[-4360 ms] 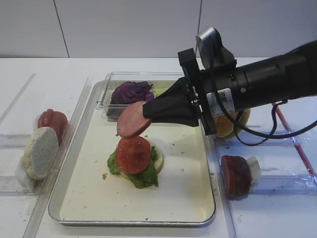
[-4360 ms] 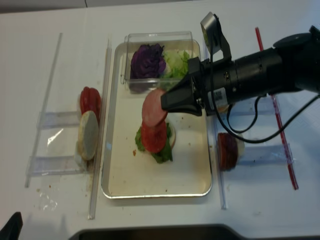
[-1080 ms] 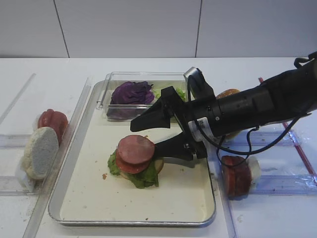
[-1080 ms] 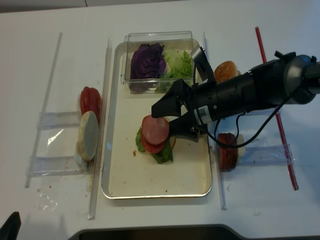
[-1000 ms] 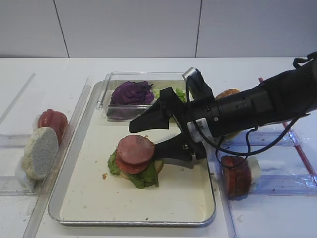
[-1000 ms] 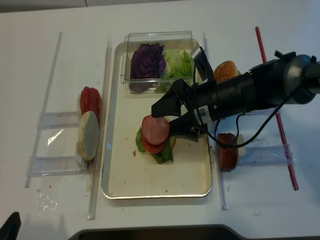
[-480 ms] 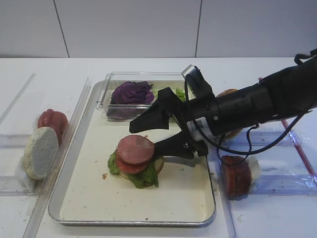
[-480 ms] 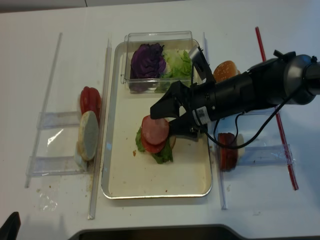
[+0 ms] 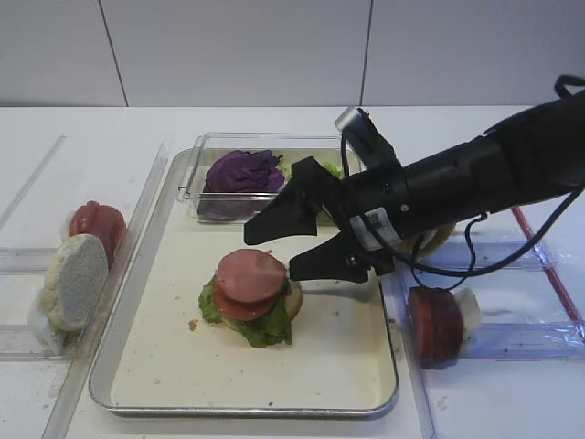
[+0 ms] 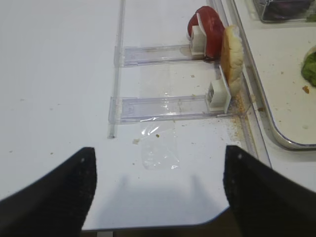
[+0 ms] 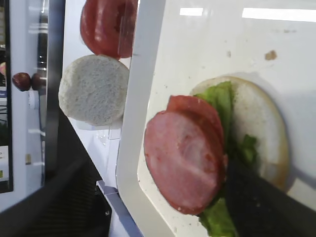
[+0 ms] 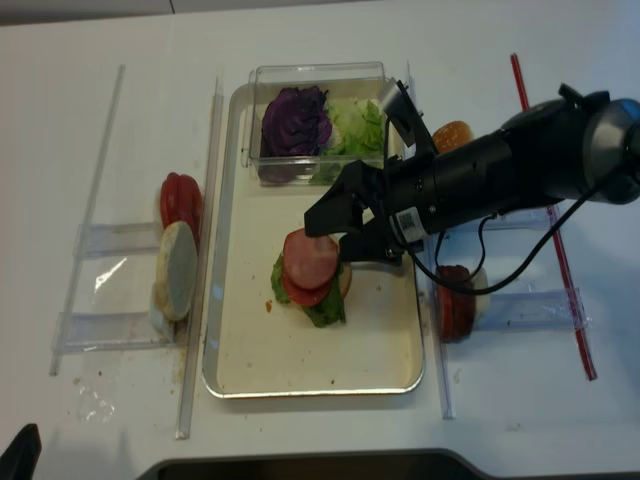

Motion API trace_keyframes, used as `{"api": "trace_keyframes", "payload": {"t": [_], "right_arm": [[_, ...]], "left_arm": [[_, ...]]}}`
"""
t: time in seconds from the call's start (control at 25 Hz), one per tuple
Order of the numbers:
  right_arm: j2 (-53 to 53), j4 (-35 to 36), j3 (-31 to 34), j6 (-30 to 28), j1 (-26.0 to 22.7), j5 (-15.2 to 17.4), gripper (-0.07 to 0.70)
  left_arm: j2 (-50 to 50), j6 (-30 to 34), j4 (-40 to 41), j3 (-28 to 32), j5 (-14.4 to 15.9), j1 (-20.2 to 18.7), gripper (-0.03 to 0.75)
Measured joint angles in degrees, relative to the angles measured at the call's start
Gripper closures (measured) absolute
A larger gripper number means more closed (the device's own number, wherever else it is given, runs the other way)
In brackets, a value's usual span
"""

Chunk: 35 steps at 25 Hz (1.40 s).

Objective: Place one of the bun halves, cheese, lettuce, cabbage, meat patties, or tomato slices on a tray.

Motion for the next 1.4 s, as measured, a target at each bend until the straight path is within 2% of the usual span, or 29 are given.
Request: {"api": "trace_keyframes", "payload": {"t": [0.36, 0.76, 1.04, 1.24, 1.4], "right_arm": [[-0.3, -8.6, -5.0, 5.9, 0.0, -0.5, 0.069], [-3.1, -21.2, -10.2, 15.2, 0.0, 2.0, 0.069], [-5.8, -31.1, -13.7, 22.1, 0.0, 5.9, 0.069], [-6.0, -34.1, -17.8, 25.3, 0.0, 12.8, 0.069], [-6.0, -40.1, -22.0, 28.8, 0.0, 14.1, 0.069]], "left_arm": [[0.0, 0.0, 0.0, 0.0, 0.0, 0.0, 0.223], [0.0, 0.0, 0.0, 0.0, 0.0, 0.0, 0.223], [0.0, 0.0, 0.0, 0.0, 0.0, 0.0, 0.223], [0.0, 0.0, 0.0, 0.0, 0.0, 0.0, 0.223], [0.0, 0.0, 0.0, 0.0, 0.0, 0.0, 0.223]]}}
